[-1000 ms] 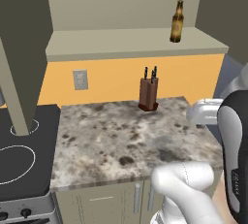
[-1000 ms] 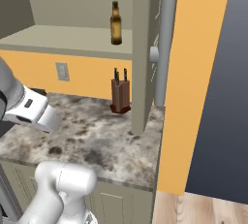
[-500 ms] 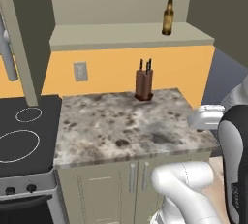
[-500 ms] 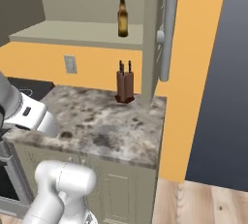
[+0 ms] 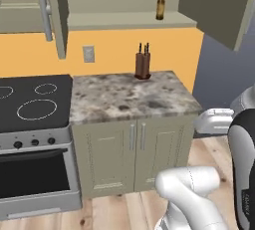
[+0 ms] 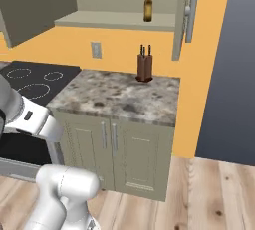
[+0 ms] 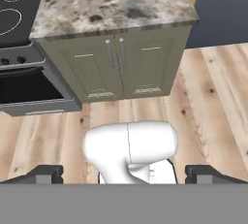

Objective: Sort all alcoholic drinks to one cabinet, and non-alcoholic drinks to the other.

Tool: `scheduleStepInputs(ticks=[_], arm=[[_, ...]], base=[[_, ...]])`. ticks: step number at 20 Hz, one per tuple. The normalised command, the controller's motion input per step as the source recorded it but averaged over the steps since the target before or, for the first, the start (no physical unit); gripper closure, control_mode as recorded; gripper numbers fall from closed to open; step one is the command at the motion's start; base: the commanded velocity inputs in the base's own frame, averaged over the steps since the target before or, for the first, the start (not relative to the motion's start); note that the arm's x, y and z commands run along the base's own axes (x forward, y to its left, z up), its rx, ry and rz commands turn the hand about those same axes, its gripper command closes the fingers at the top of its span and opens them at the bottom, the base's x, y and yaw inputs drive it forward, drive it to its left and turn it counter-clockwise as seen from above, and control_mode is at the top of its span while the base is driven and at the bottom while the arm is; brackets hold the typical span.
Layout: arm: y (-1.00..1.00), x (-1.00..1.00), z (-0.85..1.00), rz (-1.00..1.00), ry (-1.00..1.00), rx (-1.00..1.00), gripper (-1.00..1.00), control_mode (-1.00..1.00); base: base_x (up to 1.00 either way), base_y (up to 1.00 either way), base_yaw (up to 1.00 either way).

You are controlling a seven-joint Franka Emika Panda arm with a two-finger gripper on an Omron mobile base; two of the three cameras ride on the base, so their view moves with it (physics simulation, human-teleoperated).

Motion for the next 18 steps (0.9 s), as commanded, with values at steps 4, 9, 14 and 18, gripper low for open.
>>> scheduleStepInputs(ticks=[4, 9, 14, 18], arm=[[0.0, 0.0, 0.0, 0.0, 0.0, 0.0, -1.0, 1.0], [0.0, 0.0, 0.0, 0.0, 0.0, 0.0, -1.0, 1.0], [0.0, 0.0, 0.0, 0.0, 0.0, 0.0, -1.0, 1.0], [0.0, 0.0, 0.0, 0.0, 0.0, 0.0, -1.0, 1.0]], base=[[-0.85, 0.97, 0.0], [-0.26, 1.0, 0.0], [0.0, 1.0, -0.01], [0.0, 1.0, -0.06]])
